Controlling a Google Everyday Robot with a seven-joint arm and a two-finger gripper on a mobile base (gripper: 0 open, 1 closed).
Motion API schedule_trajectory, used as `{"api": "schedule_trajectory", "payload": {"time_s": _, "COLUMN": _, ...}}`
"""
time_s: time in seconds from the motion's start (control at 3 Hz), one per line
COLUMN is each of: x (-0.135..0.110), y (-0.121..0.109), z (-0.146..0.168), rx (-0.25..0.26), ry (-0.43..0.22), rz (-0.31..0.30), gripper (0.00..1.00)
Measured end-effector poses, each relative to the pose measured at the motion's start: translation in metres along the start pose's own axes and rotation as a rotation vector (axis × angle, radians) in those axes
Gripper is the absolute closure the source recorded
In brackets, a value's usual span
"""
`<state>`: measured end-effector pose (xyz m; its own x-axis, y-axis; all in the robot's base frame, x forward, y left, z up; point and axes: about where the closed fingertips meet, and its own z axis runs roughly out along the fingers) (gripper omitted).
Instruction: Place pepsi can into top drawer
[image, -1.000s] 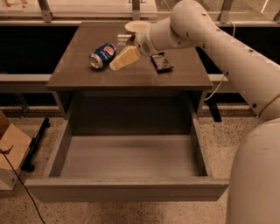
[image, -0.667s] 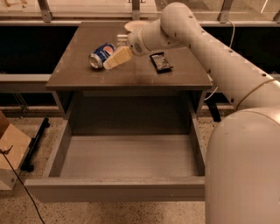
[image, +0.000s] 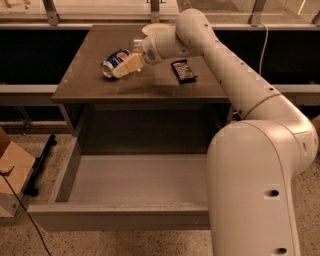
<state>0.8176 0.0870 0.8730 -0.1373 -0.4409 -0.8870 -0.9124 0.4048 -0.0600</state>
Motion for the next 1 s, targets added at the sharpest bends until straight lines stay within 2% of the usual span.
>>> {"api": "schedule_trajectory", "payload": {"time_s": 0.33, "x": 0.0, "y": -0.003, "z": 0.021, "rx": -0.032, "ry": -0.013, "rz": 0.021, "gripper": 0.0}}
{"api": "schedule_trajectory", "payload": {"time_s": 0.67, "x": -0.002, "y": -0.011, "z": 0.043, "rx": -0.053, "ry": -0.047, "rz": 0.067, "gripper": 0.0}}
{"api": "schedule_trajectory", "payload": {"time_s": 1.0, "x": -0.004, "y": -0.015, "z": 0.054, "rx": -0.061, "ry": -0.066, "rz": 0.088, "gripper": 0.0}}
